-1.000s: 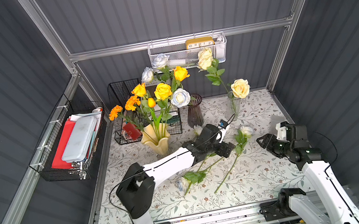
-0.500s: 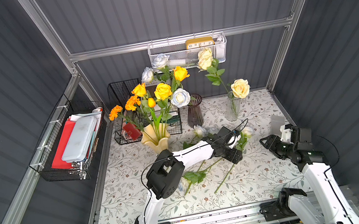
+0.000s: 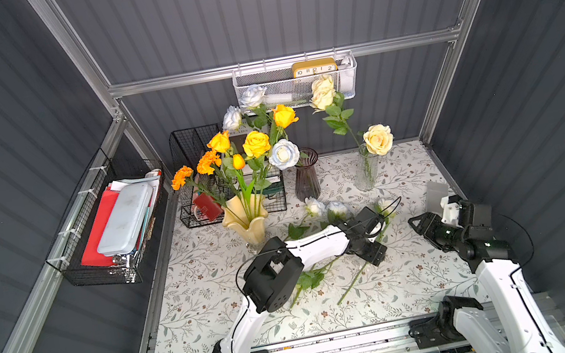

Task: Arrange the flowers in different vases according to their colors
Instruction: Pick up the flower at the center of the board.

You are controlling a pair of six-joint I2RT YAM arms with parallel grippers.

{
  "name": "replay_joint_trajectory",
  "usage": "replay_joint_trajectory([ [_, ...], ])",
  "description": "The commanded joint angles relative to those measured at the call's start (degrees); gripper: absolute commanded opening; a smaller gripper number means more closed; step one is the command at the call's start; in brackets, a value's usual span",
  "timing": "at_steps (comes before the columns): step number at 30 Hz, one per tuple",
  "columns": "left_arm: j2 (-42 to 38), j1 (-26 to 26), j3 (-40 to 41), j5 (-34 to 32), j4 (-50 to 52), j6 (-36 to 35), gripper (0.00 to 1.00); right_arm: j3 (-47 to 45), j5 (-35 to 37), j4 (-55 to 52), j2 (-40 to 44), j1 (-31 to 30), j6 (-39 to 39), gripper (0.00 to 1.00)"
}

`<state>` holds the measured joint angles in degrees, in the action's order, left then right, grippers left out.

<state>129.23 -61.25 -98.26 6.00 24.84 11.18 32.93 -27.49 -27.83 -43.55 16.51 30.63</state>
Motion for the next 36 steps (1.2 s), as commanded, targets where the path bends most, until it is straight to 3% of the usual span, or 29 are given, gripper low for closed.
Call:
replay_joint_trajectory([
  [1,3.5,0.2,-0.6,-3.2,3.7,1.5,0.75,-0.6,-1.4,0.7,0.9,0.4,-0.6,0.55],
  [9,7.9,-1.0,-5.1,-8.3,10.1,1.7,0.63,-1.0,-1.7,0.9,2.0,0.4,-0.7,0.55],
  [21,9.2,-2.9,-2.5,-13.3,14.6,2.7,0.49,-1.5,-2.0,1.4,2.5,0.4,-0.6,0.55],
  [27,9.3,-3.4,-1.4,-13.4,14.0,3.4,0.24,-1.7,-1.9,1.3,3.0,0.4,-0.7,0.55],
  [36,5.2,-3.5,-0.1,-14.6,12.8,3.9,0.05,-1.3,-0.9,1.0,3.1,0.5,-0.5,0.55],
])
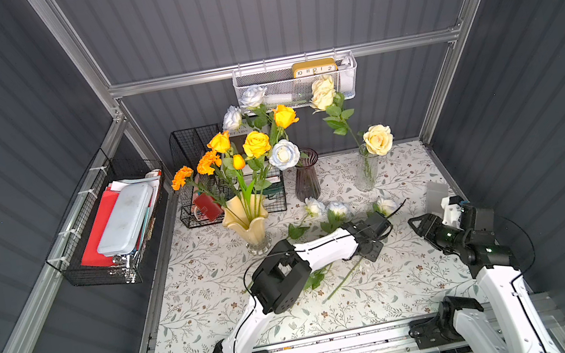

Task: Arrange the flowers in different vases according to their colors
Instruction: Pick up the flower at the center of the board.

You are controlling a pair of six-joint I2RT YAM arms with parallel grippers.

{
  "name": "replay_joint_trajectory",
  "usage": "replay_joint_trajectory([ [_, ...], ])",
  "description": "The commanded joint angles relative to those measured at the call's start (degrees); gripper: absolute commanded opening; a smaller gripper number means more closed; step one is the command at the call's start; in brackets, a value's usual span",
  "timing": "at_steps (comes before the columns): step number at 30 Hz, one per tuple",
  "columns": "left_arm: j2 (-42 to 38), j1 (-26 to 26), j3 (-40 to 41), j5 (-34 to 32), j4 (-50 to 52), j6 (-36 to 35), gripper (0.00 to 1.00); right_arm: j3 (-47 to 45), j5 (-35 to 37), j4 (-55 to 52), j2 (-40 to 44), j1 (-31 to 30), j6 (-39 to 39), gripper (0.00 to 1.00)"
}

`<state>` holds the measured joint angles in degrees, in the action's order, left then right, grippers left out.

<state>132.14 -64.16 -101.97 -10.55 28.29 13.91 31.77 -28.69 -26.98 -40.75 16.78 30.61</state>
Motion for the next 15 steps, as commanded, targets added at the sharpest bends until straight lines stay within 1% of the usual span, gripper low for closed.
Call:
replay_joint_trajectory([
  [1,1.4,-0.6,3.6,1.4,9.2,1.0,0.04,-0.1,0.6,-0.1,0.4,0.3,-0.5,0.55],
  [5,-2.0,-0.6,3.5,-0.4,7.6,-0.5,0.00,-0.1,1.1,-0.2,0.6,0.3,-0.5,0.55],
  [15,-8.5,-0.6,1.6,-3.0,5.6,-2.8,0.00,-0.2,2.0,-1.5,1.2,0.3,-0.7,0.55],
])
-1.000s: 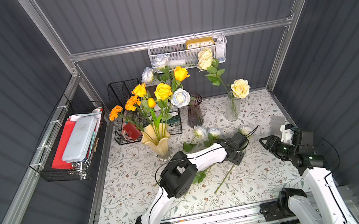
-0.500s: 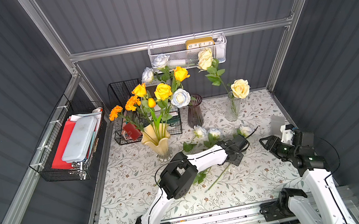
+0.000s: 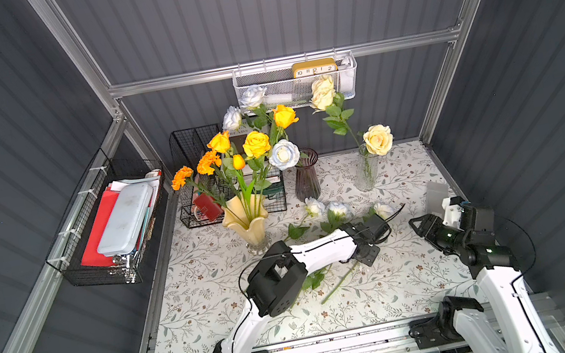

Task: Arrange the flowers in different vases according to their colors
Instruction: Pick up the flower at the center of the board.

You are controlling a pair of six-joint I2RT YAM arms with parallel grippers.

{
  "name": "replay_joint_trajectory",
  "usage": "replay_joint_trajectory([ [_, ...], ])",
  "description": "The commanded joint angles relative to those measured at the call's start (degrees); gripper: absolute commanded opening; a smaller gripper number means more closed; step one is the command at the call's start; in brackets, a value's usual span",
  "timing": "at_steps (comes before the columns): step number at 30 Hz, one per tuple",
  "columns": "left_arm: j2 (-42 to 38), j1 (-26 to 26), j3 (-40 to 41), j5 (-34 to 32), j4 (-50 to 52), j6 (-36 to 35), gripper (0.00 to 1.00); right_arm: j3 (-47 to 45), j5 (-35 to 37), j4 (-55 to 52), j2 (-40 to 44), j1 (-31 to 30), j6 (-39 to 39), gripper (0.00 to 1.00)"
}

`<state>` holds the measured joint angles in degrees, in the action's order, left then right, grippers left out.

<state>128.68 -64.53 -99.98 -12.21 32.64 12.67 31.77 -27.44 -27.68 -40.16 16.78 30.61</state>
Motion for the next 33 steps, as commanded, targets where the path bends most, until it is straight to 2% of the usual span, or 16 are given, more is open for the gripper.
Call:
replay_joint_trajectory([
  [1,-5.8,-0.3,-0.9,-1.6,1.2,-1.8,0.00,-0.2,0.8,-0.8,0.7,0.3,-0.6,0.55],
  [13,-15.8,-0.3,-5.8,-4.4,-1.9,-7.2,0.00,-0.8,0.1,-0.7,1.1,0.3,-0.8,0.55],
  [15,-17.9,-0.2,-5.3,-0.9,-4.0,-7.4,0.00,-1.0,0.1,-0.4,1.0,0.3,-0.8,0.55],
  [21,-22.7,-0.2,-7.1,0.1,-6.6,-10.9,0.00,-1.1,0.0,0.0,0.2,0.3,-1.0,0.55],
  [26,-30.1,-0.2,-6.7,3.0,-10.8,-13.9,0.00,-1.2,0.1,0.5,-0.3,0.3,-1.1,0.55],
  [31,-38.2,0.3,-5.0,-4.1,-21.3,-19.9,0.00,-1.5,0.0,1.1,-0.9,0.3,-1.1,0.55],
  [33,-40.8,1.5,-4.2,-5.0,-25.6,-22.3,0.00,-1.6,-0.1,1.3,-1.3,0.3,-1.1,0.55],
])
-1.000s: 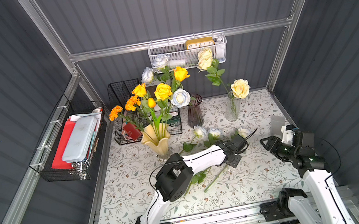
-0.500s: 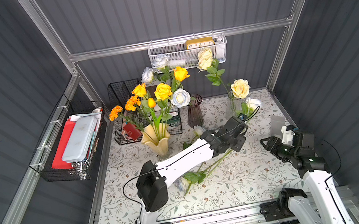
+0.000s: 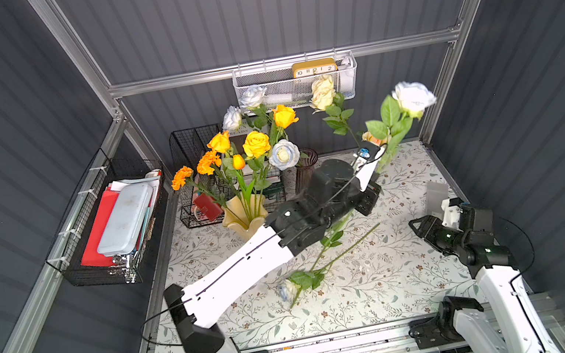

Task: Arrange the flowers in different vases according to their colors
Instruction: Pick up the flower at the center of the board, then insert the flower into the vase.

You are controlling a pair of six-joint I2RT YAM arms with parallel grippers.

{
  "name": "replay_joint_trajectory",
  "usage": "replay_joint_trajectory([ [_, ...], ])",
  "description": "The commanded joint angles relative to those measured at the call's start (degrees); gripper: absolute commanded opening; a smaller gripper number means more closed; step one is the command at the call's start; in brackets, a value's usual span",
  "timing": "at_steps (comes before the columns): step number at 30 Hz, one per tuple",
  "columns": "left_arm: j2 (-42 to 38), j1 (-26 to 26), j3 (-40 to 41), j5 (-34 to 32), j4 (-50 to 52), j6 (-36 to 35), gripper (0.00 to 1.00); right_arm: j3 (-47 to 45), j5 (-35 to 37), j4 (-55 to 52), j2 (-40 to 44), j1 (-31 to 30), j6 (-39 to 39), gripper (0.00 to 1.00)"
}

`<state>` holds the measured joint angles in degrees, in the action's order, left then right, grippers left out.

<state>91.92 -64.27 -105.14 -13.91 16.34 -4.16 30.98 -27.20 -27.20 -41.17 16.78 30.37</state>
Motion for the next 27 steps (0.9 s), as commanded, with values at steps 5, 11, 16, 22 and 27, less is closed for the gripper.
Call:
replay_joint_trajectory([
  [5,-10.0,6.7,10.4,0.6,-27.9,-13.3,0.00,-0.8,-0.5,0.9,-0.4,0.3,-0.9,0.55],
  [11,-9.0,16.3,16.0,11.6,-43.4,-15.0,0.00,-1.0,-0.6,0.8,-0.9,0.3,-1.1,0.55],
  [16,-3.6,21.1,14.9,18.2,-50.6,-13.1,0.00,-1.1,-0.9,2.5,-2.0,0.3,-1.3,0.55],
  [22,3.5,22.8,10.3,22.2,-53.8,-11.3,0.00,-1.7,-1.2,3.7,-3.0,0.4,-1.3,0.55],
  [27,8.0,24.5,9.0,24.0,-57.6,-9.7,0.00,-1.7,-2.3,4.3,-4.1,0.4,-1.7,0.55],
])
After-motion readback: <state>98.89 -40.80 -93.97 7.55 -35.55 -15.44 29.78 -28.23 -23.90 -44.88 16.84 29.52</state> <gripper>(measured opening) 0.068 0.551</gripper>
